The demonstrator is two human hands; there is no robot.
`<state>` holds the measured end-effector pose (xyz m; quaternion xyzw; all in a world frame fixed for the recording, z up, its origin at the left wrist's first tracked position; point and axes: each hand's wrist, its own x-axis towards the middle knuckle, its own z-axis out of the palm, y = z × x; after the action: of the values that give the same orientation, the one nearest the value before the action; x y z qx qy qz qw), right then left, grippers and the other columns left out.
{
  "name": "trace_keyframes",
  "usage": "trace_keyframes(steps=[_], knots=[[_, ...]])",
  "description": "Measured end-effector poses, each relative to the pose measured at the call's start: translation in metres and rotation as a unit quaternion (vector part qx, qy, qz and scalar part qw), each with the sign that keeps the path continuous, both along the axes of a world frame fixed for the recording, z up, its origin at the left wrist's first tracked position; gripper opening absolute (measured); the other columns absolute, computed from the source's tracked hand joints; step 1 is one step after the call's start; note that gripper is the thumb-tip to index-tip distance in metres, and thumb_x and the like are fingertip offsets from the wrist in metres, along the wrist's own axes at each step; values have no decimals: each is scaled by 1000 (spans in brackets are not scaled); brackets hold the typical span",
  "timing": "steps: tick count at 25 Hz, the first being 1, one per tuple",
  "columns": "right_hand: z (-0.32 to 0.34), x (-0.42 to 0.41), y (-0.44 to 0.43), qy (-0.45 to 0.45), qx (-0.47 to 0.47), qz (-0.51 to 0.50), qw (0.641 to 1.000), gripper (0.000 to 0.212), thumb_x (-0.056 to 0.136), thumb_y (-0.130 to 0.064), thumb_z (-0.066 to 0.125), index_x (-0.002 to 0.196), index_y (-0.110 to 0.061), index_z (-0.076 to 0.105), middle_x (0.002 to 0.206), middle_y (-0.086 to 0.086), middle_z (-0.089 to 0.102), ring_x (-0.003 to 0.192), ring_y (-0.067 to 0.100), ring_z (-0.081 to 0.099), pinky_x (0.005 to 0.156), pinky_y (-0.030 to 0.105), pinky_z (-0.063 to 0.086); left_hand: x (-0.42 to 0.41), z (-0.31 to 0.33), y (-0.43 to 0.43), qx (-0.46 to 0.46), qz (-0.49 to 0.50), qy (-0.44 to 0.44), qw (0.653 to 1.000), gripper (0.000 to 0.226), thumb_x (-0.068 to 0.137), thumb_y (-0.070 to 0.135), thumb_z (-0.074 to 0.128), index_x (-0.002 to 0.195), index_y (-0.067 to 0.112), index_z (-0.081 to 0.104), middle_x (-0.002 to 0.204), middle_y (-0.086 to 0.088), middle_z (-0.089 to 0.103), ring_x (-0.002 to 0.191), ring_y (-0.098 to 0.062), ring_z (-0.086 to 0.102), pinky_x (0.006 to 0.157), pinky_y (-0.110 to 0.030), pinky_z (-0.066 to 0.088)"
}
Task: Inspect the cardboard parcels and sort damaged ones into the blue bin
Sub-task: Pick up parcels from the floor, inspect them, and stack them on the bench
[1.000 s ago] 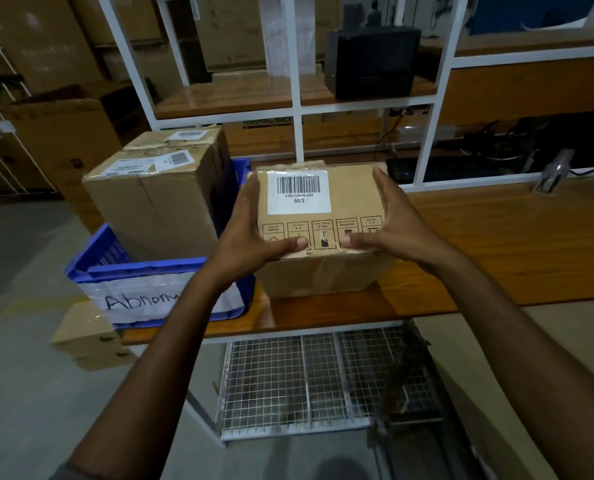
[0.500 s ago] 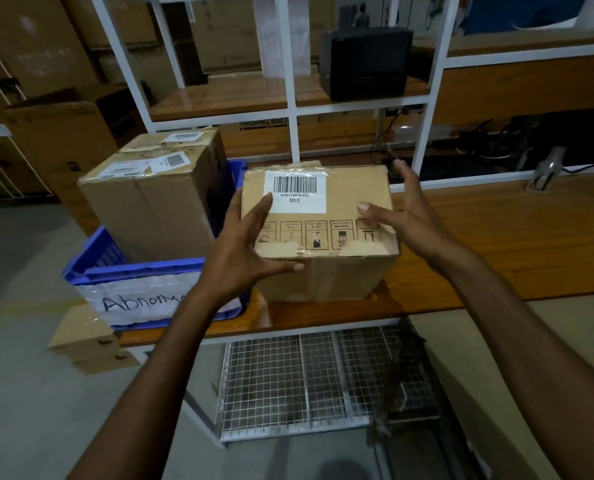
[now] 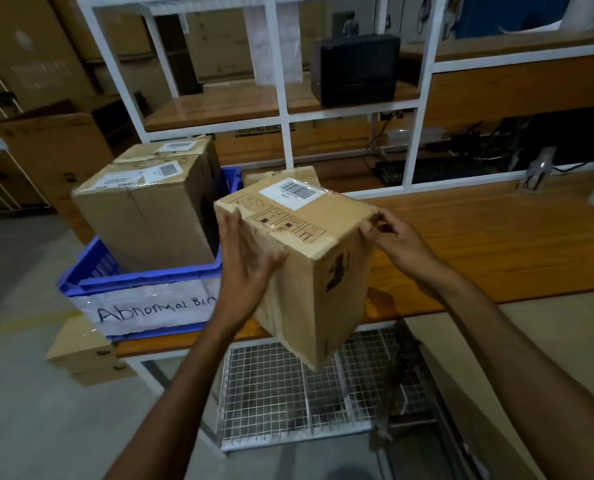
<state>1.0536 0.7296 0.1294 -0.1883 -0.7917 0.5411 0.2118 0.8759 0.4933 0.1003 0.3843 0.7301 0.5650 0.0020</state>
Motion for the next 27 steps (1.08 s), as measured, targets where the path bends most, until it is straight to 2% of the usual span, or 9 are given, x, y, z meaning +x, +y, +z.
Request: trace_keyframes(steps=[3,6,8,10,17,20,23,25,27], knots=[[-5,-7,-18,46,-1,-42,998,58,93,-67,57,142,-36,51,135,-19,58,127,1,53,107,43,51,24,-3,5,-4,-43,-11,999,112,82,86,59,163,52,-11,173,21,-16,163,-15,-5,128,-63,18],[20,-15,-33,86,55,-136,985,55,90,-72,58,123,-28,53,105,-17,70,96,-2,68,84,40,62,26,36,16,33,-71,-44,996,98,87,88,48,165,50,3,175,9,20,157,-16,32,123,-57,36],[38,-22,-37,105,92,-158,977,54,90,-68,59,117,-22,49,91,-12,72,83,-4,72,69,28,62,18,59,26,44,-103,-66,991,103,91,79,52,169,33,3,155,-1,55,138,-19,59,113,-54,49],[48,-29,-37,111,111,-165,974,56,90,-66,59,117,-19,47,86,-13,71,79,-7,71,64,22,60,10,71,36,49,-112,-68,990,90,99,59,56,167,17,13,132,-3,71,121,-19,71,104,-54,56],[47,-53,-27,111,105,-221,963,47,93,-62,64,113,-21,52,86,-15,67,78,-3,69,66,30,62,-9,81,61,51,-83,-86,992,64,108,42,54,159,13,29,118,-4,76,105,-18,77,95,-49,62],[42,-57,-30,73,52,-160,983,50,93,-57,68,127,-25,49,96,-18,66,89,1,70,66,23,57,-8,78,54,46,-41,-108,992,77,100,44,68,155,22,20,131,-1,67,110,-11,74,95,-36,62],[28,-60,-42,67,73,-167,981,46,91,-56,71,122,-27,51,95,-20,65,86,-4,67,62,15,52,-8,66,46,29,8,-56,998,71,91,50,77,141,24,35,131,6,66,112,-2,70,98,-36,61],[29,-66,-48,77,85,-179,977,43,91,-55,71,117,-27,51,91,-21,63,83,-7,65,57,11,51,-13,62,43,21,23,-33,999,69,93,54,74,147,26,42,129,12,69,112,3,68,98,-34,60],[29,-68,-50,73,62,-161,982,49,91,-54,72,125,-26,51,95,-21,62,90,-5,65,60,11,48,-17,57,34,-21,-22,-45,999,90,88,55,79,156,31,27,140,13,62,120,2,64,102,-30,55]])
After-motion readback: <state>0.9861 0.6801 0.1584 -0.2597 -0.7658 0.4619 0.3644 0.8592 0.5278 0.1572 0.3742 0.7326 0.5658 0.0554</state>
